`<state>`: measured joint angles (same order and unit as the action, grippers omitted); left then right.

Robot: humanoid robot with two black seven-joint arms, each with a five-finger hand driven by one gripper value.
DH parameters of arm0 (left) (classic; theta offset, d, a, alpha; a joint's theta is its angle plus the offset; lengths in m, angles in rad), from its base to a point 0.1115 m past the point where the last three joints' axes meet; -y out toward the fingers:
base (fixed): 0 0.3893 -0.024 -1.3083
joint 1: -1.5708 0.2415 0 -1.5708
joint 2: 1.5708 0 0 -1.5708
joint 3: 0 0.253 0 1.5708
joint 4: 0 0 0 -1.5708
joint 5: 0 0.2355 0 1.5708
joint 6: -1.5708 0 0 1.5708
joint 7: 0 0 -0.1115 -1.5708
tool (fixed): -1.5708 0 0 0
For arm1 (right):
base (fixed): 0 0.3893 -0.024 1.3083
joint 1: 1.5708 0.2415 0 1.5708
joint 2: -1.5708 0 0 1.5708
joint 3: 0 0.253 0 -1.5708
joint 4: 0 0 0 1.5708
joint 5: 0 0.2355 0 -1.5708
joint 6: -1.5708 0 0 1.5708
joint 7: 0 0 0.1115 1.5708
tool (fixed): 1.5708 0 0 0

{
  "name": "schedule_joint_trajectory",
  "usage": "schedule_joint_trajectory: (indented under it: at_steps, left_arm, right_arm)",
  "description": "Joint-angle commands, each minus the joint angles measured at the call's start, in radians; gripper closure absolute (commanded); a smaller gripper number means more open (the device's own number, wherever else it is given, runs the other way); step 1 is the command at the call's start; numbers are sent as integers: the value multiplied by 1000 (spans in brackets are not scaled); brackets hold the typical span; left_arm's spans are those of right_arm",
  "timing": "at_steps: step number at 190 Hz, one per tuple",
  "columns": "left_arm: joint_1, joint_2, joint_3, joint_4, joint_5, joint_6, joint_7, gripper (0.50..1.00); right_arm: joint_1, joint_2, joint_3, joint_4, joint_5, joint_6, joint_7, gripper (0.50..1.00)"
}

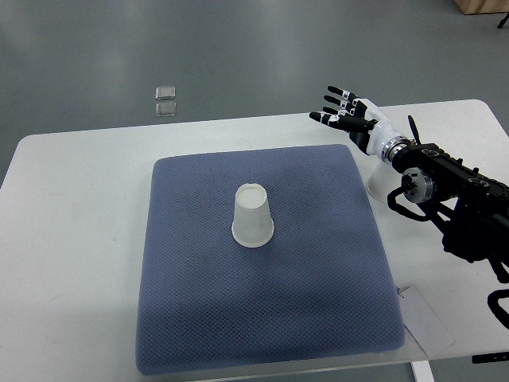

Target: Stack paper cups

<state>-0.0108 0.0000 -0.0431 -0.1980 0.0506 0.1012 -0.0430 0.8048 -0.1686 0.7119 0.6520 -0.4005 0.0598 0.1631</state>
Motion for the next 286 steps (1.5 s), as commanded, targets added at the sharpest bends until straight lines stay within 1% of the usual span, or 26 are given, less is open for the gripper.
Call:
schedule_joint_trajectory:
  at_steps: [1,286]
  left_arm:
    - [-2,0,0,0,0,0,0,500]
    - [0,0,-1,0,0,0,0,500]
  right_arm:
    - [-1,0,0,0,-1,0,0,583]
    - [4,-8,-2,5,-9,6,0,583]
